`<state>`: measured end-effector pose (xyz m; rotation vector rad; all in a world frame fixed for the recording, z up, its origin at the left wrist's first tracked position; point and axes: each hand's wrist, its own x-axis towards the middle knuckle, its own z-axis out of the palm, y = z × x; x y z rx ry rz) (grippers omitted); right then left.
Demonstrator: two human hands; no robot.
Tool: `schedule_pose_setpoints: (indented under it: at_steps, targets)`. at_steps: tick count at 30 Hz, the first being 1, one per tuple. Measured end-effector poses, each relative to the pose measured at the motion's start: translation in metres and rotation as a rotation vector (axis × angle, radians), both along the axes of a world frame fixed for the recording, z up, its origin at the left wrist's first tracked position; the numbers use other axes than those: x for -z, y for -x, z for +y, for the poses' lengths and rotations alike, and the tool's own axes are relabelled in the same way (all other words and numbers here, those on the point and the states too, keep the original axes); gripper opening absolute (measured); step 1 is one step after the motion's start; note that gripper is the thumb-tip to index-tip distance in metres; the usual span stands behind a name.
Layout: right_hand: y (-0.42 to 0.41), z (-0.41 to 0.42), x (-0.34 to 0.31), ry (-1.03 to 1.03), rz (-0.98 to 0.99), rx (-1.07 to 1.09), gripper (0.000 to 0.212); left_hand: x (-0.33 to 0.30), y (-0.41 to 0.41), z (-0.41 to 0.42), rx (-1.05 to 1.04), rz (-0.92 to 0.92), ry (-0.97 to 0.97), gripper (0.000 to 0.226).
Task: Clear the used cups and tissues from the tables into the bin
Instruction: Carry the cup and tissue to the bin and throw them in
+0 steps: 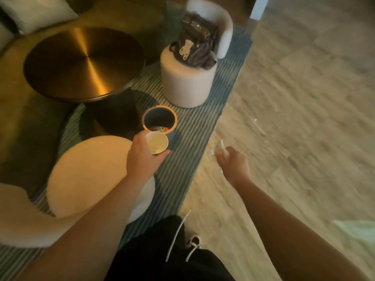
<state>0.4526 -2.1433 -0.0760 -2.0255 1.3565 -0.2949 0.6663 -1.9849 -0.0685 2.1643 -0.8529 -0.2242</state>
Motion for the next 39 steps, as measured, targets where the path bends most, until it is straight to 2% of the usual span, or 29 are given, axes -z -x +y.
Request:
schedule_pose_setpoints:
  at_steps: [8, 15, 21, 28, 31, 33, 36, 39]
  targets:
    - [-0.088, -0.120, 0.025, -0.014, 0.004, -0.182, 0.028, 0.042, -0.051, -0.085, -0.201, 0.038, -0.021, 0.075]
    - [-0.220, -0.235, 0.071, -0.037, 0.137, -0.374, 0.029, 0.104, -0.141, -0.177, -0.370, 0.186, -0.075, 0.077]
    - [-0.331, -0.303, 0.099, -0.069, 0.190, -0.542, 0.021, 0.148, -0.212, -0.234, -0.563, 0.339, -0.082, 0.080]
    - [-0.428, -0.344, 0.192, -0.107, 0.260, -0.711, 0.026, 0.239, -0.262, -0.300, -0.694, 0.548, -0.076, 0.092]
    - [-0.458, -0.351, 0.238, 0.005, 0.245, -0.813, 0.031, 0.274, -0.273, -0.318, -0.779, 0.676, -0.098, 0.095]
    - [-0.471, -0.356, 0.264, 0.073, 0.261, -0.906, 0.035, 0.289, -0.274, -0.327, -0.790, 0.637, -0.080, 0.093]
    - [-0.490, -0.362, 0.298, 0.051, 0.286, -0.953, 0.037, 0.301, -0.266, -0.334, -0.837, 0.456, -0.061, 0.083]
    - [-0.505, -0.362, 0.323, 0.057, 0.280, -1.017, 0.041, 0.316, -0.259, -0.328, -0.873, 0.526, -0.119, 0.078]
